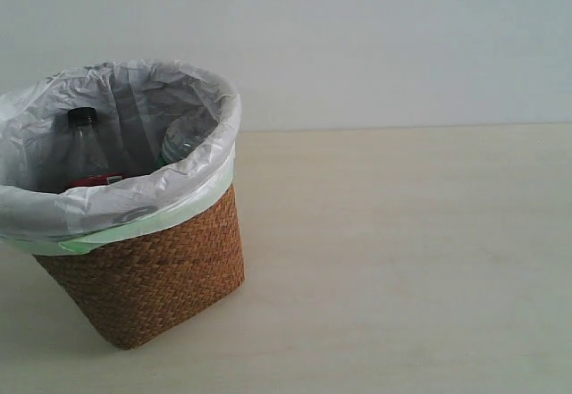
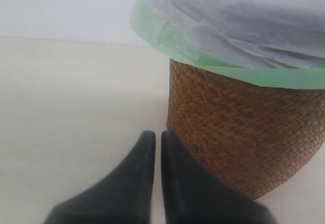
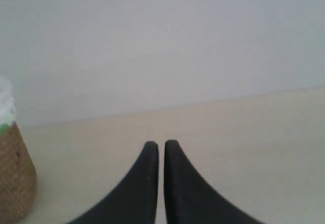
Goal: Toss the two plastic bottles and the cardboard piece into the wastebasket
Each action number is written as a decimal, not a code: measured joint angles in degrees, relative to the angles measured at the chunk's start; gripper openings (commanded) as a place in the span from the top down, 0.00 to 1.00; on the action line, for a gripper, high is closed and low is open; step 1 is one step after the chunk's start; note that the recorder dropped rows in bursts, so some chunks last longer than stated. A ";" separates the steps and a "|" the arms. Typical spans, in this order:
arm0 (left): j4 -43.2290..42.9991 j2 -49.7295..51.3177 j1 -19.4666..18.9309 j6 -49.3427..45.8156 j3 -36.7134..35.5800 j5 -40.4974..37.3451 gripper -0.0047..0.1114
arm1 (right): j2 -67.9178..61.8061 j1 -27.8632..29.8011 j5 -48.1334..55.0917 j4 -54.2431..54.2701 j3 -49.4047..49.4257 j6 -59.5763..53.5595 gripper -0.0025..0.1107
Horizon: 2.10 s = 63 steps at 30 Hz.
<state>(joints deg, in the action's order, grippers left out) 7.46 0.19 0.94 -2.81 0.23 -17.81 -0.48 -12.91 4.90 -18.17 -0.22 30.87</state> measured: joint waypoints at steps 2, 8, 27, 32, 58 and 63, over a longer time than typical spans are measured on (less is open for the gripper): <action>0.00 0.00 0.00 0.00 0.00 -0.11 0.93 | 0.00 0.14 5.03 0.00 0.04 -1.94 0.98; 0.00 0.00 0.00 0.00 0.00 -0.11 0.93 | 0.13 0.14 17.02 -0.67 0.27 -3.85 0.98; 0.00 0.00 0.00 0.00 0.00 -0.11 0.93 | 0.13 0.14 17.23 -0.71 0.27 -3.85 0.98; 0.00 0.00 0.00 0.00 0.00 -0.11 0.93 | 0.13 0.14 17.23 -0.81 0.27 -3.85 0.98; 0.00 0.00 0.00 0.00 0.00 -0.11 0.93 | 0.13 0.18 17.23 -0.81 0.27 -3.85 0.98; 0.00 0.00 0.00 0.00 0.00 -0.11 0.93 | 0.13 0.18 17.23 -0.81 0.27 -3.85 0.98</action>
<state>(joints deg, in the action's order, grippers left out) 7.46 0.19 0.94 -2.81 0.23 -17.93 -0.35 -12.72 22.13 -18.98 0.05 27.02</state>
